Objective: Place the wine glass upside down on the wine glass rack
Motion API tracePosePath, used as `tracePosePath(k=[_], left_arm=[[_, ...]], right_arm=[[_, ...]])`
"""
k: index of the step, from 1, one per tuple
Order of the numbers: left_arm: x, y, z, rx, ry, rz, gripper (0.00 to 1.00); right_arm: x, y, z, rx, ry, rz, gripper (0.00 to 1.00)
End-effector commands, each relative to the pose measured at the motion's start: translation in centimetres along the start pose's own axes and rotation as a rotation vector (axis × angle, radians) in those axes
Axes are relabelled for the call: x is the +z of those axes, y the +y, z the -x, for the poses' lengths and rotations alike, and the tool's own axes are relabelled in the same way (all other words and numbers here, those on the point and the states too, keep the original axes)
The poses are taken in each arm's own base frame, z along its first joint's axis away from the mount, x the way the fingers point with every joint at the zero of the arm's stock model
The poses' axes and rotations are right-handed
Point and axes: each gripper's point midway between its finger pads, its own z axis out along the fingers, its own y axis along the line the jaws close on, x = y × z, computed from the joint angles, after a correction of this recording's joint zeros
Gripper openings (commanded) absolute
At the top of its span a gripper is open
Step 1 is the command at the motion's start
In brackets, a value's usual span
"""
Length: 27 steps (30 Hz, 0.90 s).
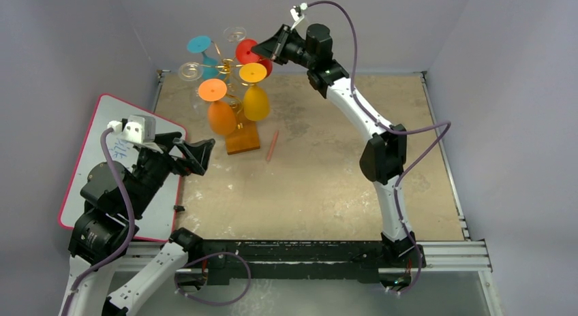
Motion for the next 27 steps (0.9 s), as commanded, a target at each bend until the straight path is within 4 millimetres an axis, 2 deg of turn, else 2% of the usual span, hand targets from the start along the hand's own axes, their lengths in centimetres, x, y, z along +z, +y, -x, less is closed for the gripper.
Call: tracePosePath(k=[1,15,27], left_arm=[[-0.7,0.2,2.2,0.021,-0.058,0.020,1.00],[-0.8,1.3,2.3,0.037,-0.050,0.082,1.00],[-0.2,1.2,2.0,0.032,-0.035,0.078,1.00]], right_arm=[[-2.2,5.4,2.6,-0.066,-0.044,0.079,0.00],[-3.5,5.6,3.5,-0.037,-0.085,0.066,0.00],[-4.7,4.4,4.6,0.009,-0.124,0.047,0.00]])
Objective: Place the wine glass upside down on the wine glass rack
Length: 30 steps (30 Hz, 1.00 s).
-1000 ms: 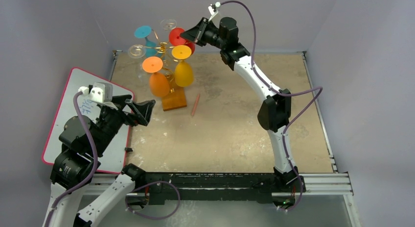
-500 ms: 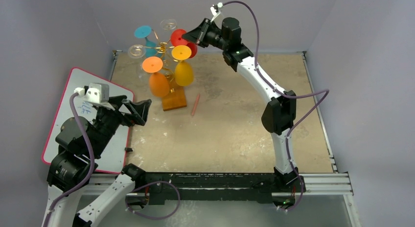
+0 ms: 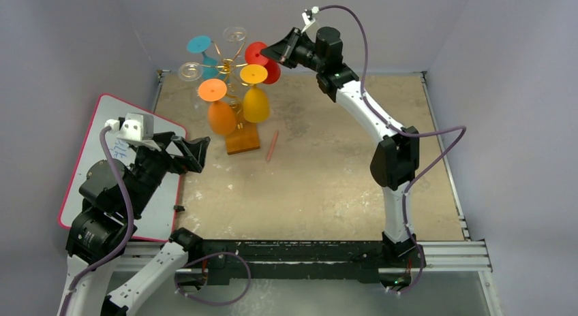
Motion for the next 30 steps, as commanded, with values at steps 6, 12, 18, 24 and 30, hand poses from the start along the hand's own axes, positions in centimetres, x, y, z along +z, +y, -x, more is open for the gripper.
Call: tracePosePath(k=[6,12,18,24,30], left_arm=[[0.3,-0.1,1.4,0.001,-0.041,0.004,1.00],[0.6,-0.4,1.4,-0.006,-0.037,-0.008,1.00],[1.0,-0.6,1.2,-0.006,-0.032,-0.014,1.00],[1.1,-0.7,1.0,-0.012,-0.029,-0.019,1.00],[1.3,-0.8,0.9,-0.015,-0.028,-0.025,1.00]], right_arm=[[-2.0,4.7,4.4,-0.027,-0.122,0.110,0.00],[-1.8,3.8,5.1,0.004,-0.140,0.106,0.00],[-1.3,3.0,5.7,0.014,-0.154,0.105,0.00],[-0.7,2.4,5.8,0.021,-0.153,0.112,0.00],[0.0,1.8,5.7,0.031,-0.149,0.124,0.02]])
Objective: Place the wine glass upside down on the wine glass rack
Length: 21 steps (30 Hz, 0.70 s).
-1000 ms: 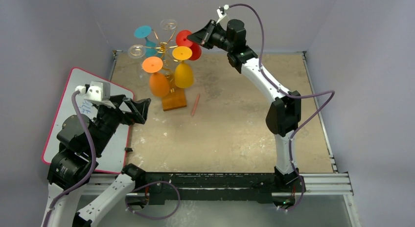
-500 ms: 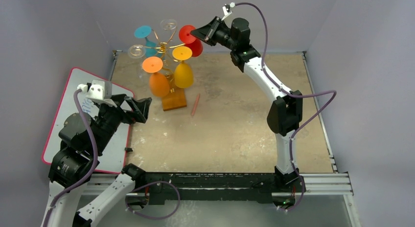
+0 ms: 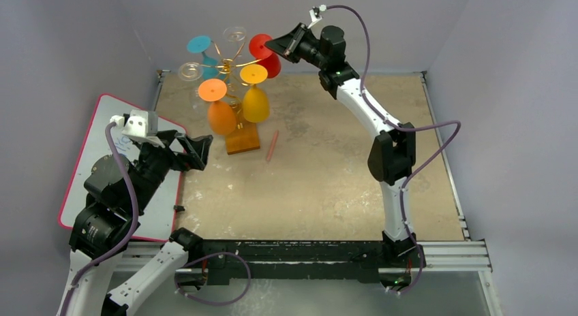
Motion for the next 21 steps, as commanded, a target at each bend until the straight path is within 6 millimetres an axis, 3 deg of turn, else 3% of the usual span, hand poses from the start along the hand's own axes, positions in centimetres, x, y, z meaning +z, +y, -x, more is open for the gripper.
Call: tracePosePath(k=[1,12,21], left_arm=[[0.5,-0.6,1.1,-0.018,-0.044,-0.024,1.00],[0.8,-1.0,0.8,-0.023,-0.036,-0.041,1.00],[0.9,-1.0,0.7,-0.023,-0.035,-0.042,1.00]], right_arm=[[0.1,3.3,2.5,-0.037,-0.066,0.098,0.02],[1.0,1.7,1.7,0.006,-0.047,0.108,0.13],[1.3,1.5,1.8,0.003,-0.045,0.111,0.21]])
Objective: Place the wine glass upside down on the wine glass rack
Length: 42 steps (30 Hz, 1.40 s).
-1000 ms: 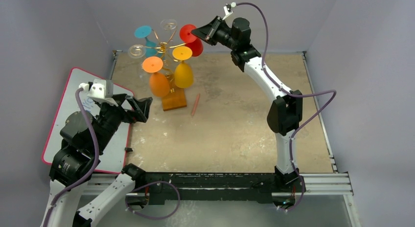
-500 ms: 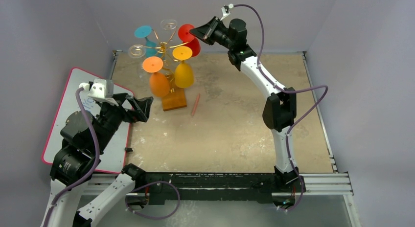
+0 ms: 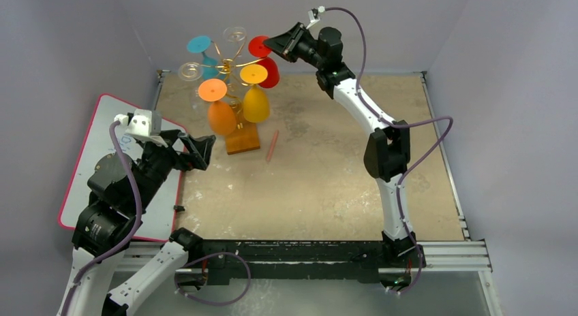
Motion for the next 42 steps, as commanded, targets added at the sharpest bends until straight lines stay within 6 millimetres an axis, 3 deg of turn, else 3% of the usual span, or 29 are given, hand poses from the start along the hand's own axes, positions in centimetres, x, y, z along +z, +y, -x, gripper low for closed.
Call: tracePosePath(k=[1,5,22,26,29,31,33,34,35,39,42], left_arm=[[0.6,-0.6,1.1,-0.022,-0.042,-0.022,1.00],[0.7,-0.6,1.1,-0.021,-0.042,-0.023,1.00],[1.3,-1.1,1.2,-0.006,-0.030,-0.042,1.00],[1.3,-1.1,1.2,-0.007,-0.031,-0.041,1.00],[1.3,-1.0,1.2,-0.007,-0.030,-0.036,1.00],[1.3,-0.9,1.1,-0.004,-0.027,-0.030,1.00],[1.4,-0.7,1.1,-0.001,-0.027,-0.021,1.00],[1.4,-0.6,1.2,-0.001,-0.028,-0.013,1.00],[1.5,-0.5,1.3,-0.006,-0.032,-0.003,1.00],[2.1,0.4,2.0,-0.053,-0.051,0.064,1.00],[2.5,1.1,2.2,-0.078,-0.040,0.123,1.00]], right_arm=[[0.1,2.9,1.6,-0.044,-0.032,0.089,0.23],[0.2,2.7,1.6,-0.039,-0.036,0.085,0.28],[1.2,3.2,2.0,-0.014,-0.059,0.110,0.31],[1.0,3.8,2.2,-0.037,-0.065,0.124,0.42],[0.8,4.5,2.7,-0.057,-0.079,0.127,0.59],[0.6,4.9,2.7,-0.079,-0.073,0.131,0.64],[0.1,5.6,2.6,-0.088,-0.067,0.139,0.78],[-0.1,6.0,2.5,-0.093,-0.063,0.144,0.92],[-0.5,6.4,2.6,-0.102,-0.065,0.147,0.99],[-1.9,7.8,3.4,-0.150,-0.080,0.145,1.00],[-3.6,7.4,3.1,-0.168,-0.075,0.108,1.00]])
